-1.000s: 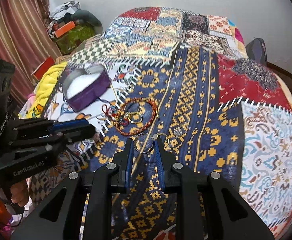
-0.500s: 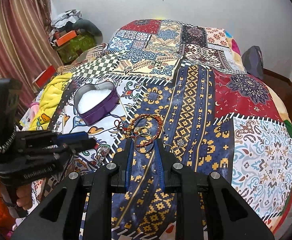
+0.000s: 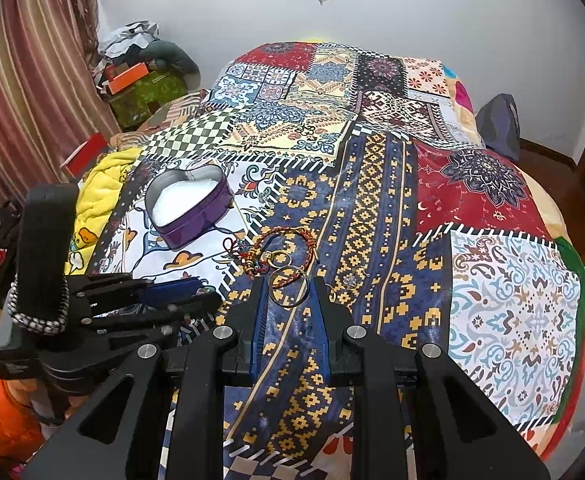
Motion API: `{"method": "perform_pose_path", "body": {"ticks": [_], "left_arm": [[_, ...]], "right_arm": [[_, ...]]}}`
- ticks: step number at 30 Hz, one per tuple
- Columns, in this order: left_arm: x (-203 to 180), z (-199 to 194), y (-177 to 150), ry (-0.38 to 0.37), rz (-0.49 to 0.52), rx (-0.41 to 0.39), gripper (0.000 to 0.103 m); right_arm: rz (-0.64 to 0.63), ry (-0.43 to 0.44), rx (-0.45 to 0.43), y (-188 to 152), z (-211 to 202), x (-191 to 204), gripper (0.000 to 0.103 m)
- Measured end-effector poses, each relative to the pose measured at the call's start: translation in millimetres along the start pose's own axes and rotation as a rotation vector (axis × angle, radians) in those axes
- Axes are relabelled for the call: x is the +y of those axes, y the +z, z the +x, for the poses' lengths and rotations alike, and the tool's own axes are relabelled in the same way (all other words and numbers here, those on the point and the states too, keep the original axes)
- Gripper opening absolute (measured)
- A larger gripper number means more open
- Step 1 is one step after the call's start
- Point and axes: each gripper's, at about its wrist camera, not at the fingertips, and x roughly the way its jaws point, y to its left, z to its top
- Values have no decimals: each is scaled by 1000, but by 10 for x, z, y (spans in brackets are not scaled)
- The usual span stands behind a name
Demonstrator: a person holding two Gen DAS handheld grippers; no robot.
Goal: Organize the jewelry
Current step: 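Grasp the silver stone ring with the left tool while the right tool grasps a plain silver ring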
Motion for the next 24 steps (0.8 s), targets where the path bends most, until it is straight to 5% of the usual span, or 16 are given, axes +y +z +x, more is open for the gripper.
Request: {"method": "perform_pose_path", "body": {"ticks": [10,24], "left_arm": [[62,-165,-19,24,3,-47,15],[447,-864,297,62,-74,-247,15]], "right_arm": [[-7,5,-25,93,-19,63,19],[-66,62,-75,396,130,404,19]]}}
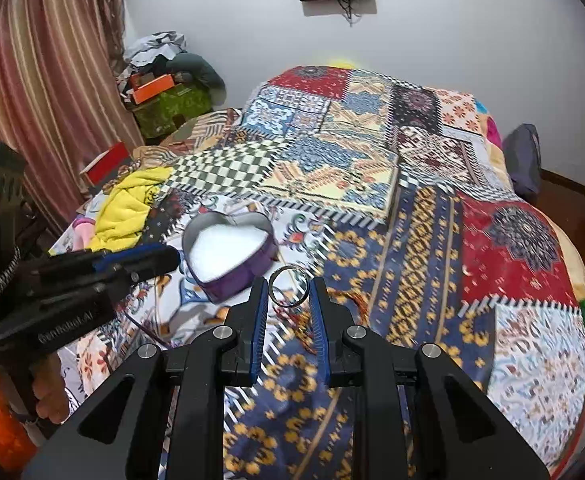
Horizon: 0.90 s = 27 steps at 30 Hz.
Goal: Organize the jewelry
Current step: 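Grasp the silver stone ring with the left tool while the right tool grasps a plain silver ring, then carry both rings over the heart tin and open both tools to drop them in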
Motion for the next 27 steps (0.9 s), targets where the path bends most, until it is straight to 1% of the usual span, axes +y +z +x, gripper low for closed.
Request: {"method": "perform_pose_path", "body": {"ticks": [4,12,18,27], "left_arm": [[91,-66,115,11,-10,-41,15],[244,-43,247,21,-24,-77,15],[349,67,298,19,-34,-73,15],[473,300,358,-7,-45,-37,15]], "right_arm": [[-15,20,-5,88,93,68,19],[-53,58,8,280,366,132,19],[-87,73,31,364,598,172,19],[-128,102,97,412,906,169,19]]}}
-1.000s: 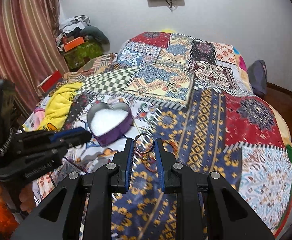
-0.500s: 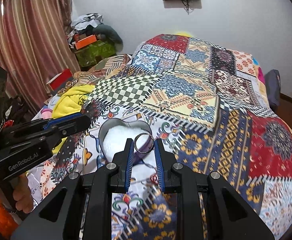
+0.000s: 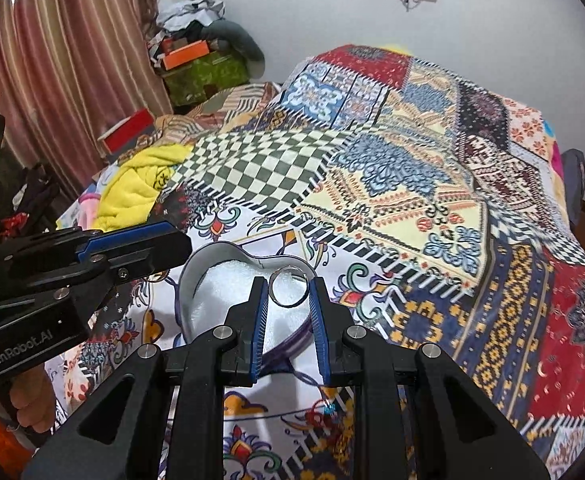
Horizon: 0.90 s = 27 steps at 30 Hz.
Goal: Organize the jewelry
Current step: 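Carry both rings over the heart tin and open both tools to drop them in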
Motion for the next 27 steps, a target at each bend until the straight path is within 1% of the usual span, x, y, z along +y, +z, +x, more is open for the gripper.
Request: {"method": "perform_pose_path", "body": {"ticks": [7,14,22,27], "left_arm": [[65,181,-9,-5,-3,33,15],[107,300,-30,-11,-5,59,15],[140,296,-5,-5,-9,57,15],[147,216,15,17,-3,47,15]], "right_arm": [[-46,15,51,17,195,32,19],[-79,13,75,16,300,89,19],[-107,3,83,19,330,136,19],[-123,0,92,16,332,185,19]]}}
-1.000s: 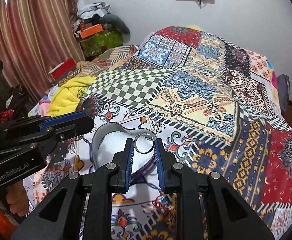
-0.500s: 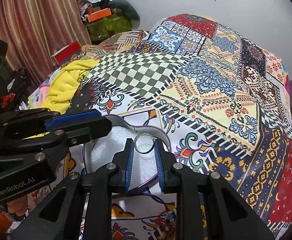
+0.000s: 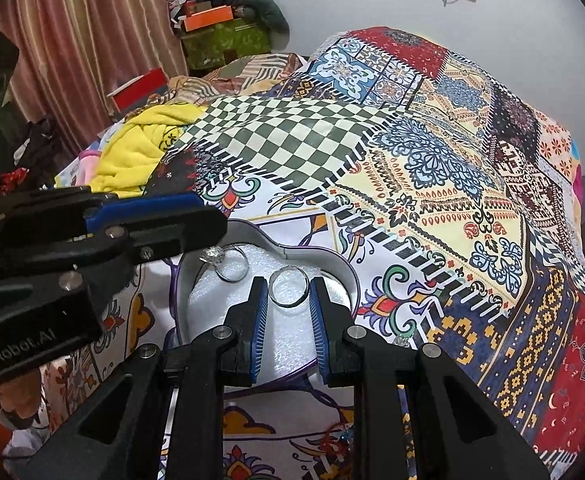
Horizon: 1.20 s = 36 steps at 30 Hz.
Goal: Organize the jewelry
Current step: 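Carry both rings over the heart tin and open both tools to drop them in, then lift both open tools away from the heart tin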
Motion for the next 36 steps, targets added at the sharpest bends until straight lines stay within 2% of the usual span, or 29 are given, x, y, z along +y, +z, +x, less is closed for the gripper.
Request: {"method": "perform_pose_path", "body": {"ticks": [2,6,11,15,23,26,36], "left_arm": [[-3,-55,6,9,2,-8,15],[-5,-158,17,23,4,-20,15],[-31,-297,19,38,2,-34,25],[-100,-423,6,44,15,-44,26],[-364,-673,-61,46,65,-63,34],[-482,-721,-100,39,81,-61,39],[-845,-639,-251,2,128,0,40]], "right_arm": [[1,-4,-4,-8,-35,9,23],[11,-11,-22,-16,-131,15,25],[33,-33,-55,-34,-351,-15,25],[76,-56,-85,-83,-594,-96,25],[168,-115,-134,-282,-1051,-317,25],[198,-143,-142,-387,-1184,-396,25],[266,-236,-128,-770,-1444,-703,25]]}}
